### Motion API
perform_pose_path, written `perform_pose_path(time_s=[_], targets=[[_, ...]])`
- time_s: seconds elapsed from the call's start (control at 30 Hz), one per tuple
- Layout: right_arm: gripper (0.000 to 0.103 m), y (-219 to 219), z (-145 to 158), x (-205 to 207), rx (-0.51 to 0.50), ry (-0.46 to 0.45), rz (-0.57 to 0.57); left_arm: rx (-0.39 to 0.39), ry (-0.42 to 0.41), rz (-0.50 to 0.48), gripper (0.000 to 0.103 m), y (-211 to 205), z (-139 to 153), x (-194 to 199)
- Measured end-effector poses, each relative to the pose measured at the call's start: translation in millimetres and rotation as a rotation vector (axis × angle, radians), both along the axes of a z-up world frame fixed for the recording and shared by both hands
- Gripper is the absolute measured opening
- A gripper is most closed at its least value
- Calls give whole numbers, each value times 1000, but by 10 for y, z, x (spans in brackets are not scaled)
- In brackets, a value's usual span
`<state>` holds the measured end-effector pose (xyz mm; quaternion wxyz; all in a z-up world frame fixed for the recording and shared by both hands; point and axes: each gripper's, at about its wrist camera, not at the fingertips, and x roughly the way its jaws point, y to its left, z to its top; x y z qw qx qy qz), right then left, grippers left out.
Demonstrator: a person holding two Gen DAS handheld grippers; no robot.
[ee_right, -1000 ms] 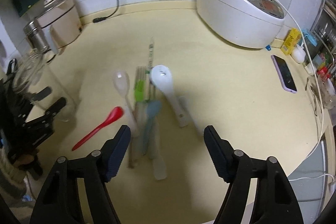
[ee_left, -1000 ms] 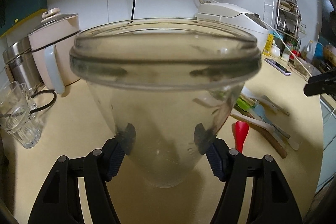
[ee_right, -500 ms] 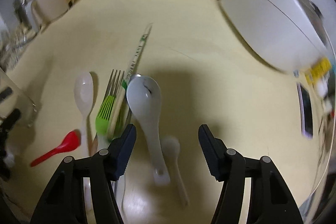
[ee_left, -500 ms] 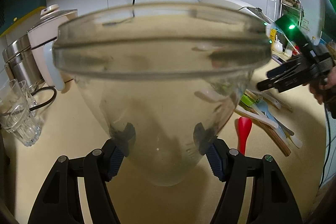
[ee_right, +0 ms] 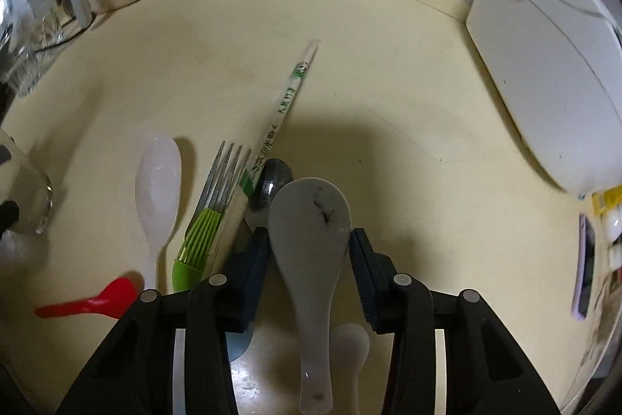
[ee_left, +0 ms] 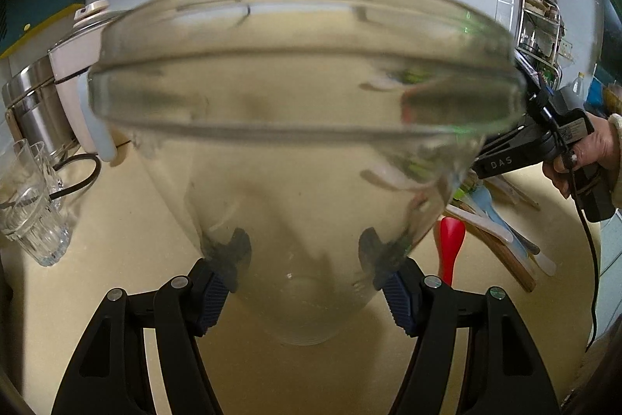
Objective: Organize utensils
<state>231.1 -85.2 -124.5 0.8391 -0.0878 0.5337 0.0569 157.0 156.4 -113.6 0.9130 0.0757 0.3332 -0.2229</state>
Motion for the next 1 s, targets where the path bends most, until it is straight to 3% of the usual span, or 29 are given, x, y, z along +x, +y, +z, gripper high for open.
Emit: perform_pose_path(time_s=[0.27, 0.4, 0.43, 0.47, 0.67, 0.87, 1.0], targets=[[42, -247, 348, -383, 197, -114, -111, 0, 0, 3, 72, 4, -1, -1], [42, -310, 709, -504, 256, -202, -136, -3, 1, 3, 72, -3, 7, 1], [39, -293, 862, -520, 272, -235, -134, -4, 0, 3, 72, -2, 8, -2], [16, -273, 991, -542, 288, -262, -125, -5, 0, 3, 72, 3, 11, -4], [14, -49, 1583, -528, 277, -390, -64, -11, 1, 1, 72, 30, 28, -12], [15, -92, 1378, -364, 274, -290, -101, -16, 2, 0, 72, 61, 40, -17], [27, -158, 1230, -114, 229, -201, -84, -21, 4, -1, 72, 89, 44, -25]])
